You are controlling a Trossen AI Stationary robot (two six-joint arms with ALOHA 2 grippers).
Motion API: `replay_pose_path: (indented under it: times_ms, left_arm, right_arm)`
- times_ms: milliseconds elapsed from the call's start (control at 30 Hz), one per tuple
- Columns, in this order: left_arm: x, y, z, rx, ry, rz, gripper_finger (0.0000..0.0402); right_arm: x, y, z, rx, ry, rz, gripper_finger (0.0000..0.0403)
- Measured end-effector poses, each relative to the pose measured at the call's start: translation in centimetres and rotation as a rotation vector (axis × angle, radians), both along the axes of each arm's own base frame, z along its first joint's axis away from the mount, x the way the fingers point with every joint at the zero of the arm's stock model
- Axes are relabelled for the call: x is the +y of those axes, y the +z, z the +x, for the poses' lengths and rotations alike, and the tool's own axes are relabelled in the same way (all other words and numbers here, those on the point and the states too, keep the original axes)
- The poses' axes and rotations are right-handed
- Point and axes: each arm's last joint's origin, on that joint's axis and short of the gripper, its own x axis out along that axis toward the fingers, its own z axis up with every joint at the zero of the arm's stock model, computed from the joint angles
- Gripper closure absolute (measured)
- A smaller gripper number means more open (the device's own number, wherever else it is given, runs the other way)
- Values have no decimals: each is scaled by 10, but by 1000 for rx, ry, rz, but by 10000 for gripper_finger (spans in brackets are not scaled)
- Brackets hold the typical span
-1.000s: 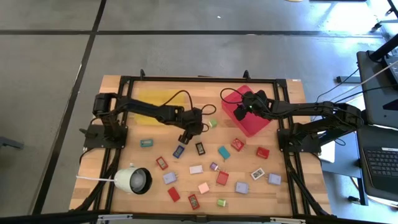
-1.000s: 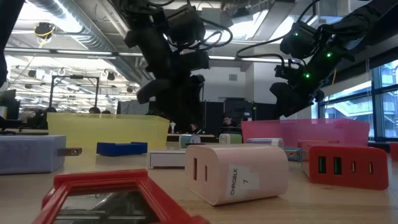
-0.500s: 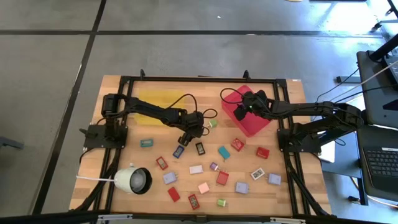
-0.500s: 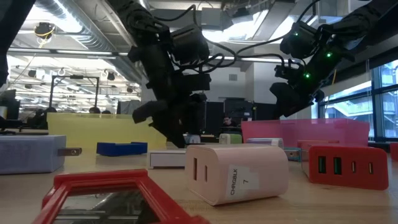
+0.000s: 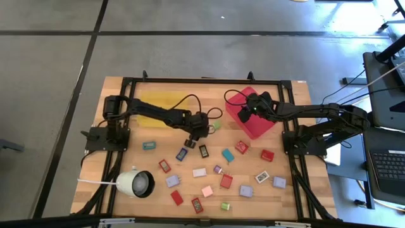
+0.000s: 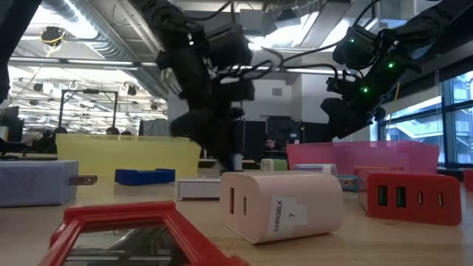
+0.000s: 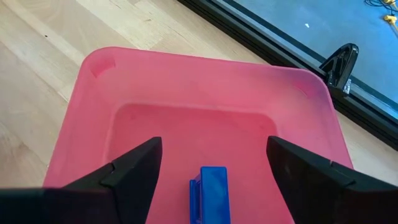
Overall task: Pick & Place Office items
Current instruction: Put the light blue charger adapter into the yellow bin
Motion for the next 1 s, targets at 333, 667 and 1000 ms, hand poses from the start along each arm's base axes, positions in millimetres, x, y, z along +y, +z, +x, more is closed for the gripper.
replay_pose_path:
  times_ms: [333, 667, 1000]
  left_arm:
    - [0, 57, 2, -136, 331, -28, 263]
    - [2, 133, -60, -210, 627, -41, 265]
    - [9, 114, -132, -22, 1006, -27, 264]
  right_arm:
    - [0, 0, 0, 15, 16, -9, 109]
    - [-1, 2, 2, -22, 14, -21, 109]
    - [-1, 2, 2, -43, -6, -9, 119]
